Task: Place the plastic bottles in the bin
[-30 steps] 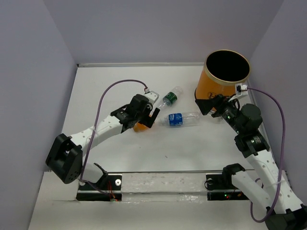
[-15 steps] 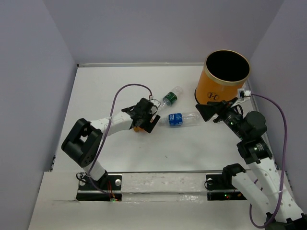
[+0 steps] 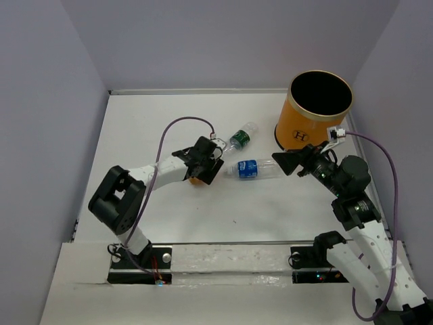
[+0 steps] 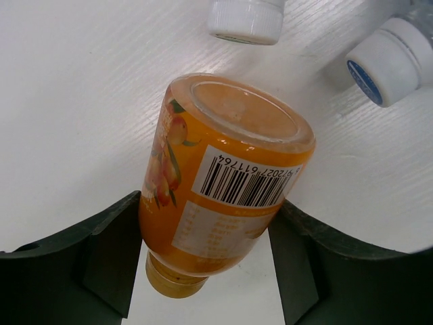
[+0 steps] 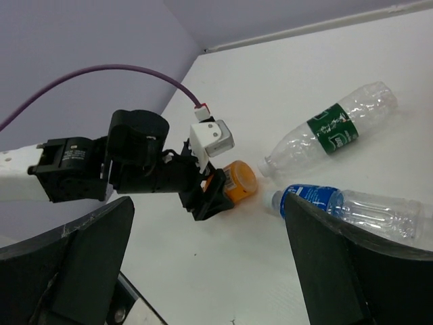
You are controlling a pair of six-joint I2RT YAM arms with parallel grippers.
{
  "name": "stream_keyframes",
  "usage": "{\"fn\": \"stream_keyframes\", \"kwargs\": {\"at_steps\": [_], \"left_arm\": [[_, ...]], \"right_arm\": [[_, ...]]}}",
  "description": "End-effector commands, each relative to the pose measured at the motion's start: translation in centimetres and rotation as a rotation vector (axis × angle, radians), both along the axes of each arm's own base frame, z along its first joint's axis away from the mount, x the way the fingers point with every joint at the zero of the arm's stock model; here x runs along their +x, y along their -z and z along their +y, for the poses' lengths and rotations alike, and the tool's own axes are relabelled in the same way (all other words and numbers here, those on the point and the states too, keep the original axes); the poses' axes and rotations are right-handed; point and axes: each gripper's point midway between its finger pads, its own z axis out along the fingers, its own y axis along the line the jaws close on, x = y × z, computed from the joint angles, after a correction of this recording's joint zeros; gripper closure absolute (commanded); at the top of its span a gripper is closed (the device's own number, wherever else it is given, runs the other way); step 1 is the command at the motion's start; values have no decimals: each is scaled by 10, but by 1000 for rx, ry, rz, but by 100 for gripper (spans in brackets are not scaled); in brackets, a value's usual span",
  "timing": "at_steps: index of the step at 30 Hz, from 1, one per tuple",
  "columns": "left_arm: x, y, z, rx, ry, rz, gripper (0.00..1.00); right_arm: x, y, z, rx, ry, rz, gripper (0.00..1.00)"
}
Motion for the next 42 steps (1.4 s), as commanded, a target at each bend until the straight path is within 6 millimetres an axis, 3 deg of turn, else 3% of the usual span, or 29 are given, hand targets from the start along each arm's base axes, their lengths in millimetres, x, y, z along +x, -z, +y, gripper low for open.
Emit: {"fn": "stream_keyframes", "kwargs": {"at_steps": [1, 5, 7, 8, 9, 12, 13, 16, 23, 28, 34, 36, 41, 42], "left_arm": [[4, -71, -5, -135, -6, -143, 54], [-17, -125, -18, -326, 43, -221, 54], [-48, -157, -33, -502, 133, -236, 55], [-47, -161, -36, -520, 131, -245, 55], [-59, -169, -40, -589, 168, -247, 55], [-78, -169, -47, -645, 239, -223, 57], [-82, -169, -52, -655, 268, -206, 58], [-87, -168, -59, -661, 302, -185, 59], [-96, -174, -60, -657, 344, -203, 59], [-104, -176, -64, -664, 376, -199, 59], [-111, -167, -69, -642, 407, -163, 59], [-114, -165, -71, -635, 418, -156, 57], [-115, -170, -69, -641, 415, -174, 51], [-115, -171, -69, -643, 413, -176, 43]], "right_arm": [[-6, 12, 12, 17, -76, 54, 4], [-3, 14, 20, 42, -115, 86, 4], [-2, 8, 31, 53, -159, 74, 4], [-1, 12, 35, 49, -169, 89, 4], [-5, 9, 45, 43, -207, 76, 4], [-3, 11, 68, 6, -253, 86, 4], [-6, 17, 84, -6, -288, 102, 4], [-6, 16, 105, -9, -324, 109, 3], [-2, 23, 137, -22, -351, 129, 1], [-8, 46, 168, -50, -406, 189, 0], [-5, 46, 182, -36, -420, 189, 1], [0, 44, 182, -32, -400, 184, 5], [8, 40, 179, -22, -350, 173, 30], [10, 39, 178, -20, -335, 170, 38]]}}
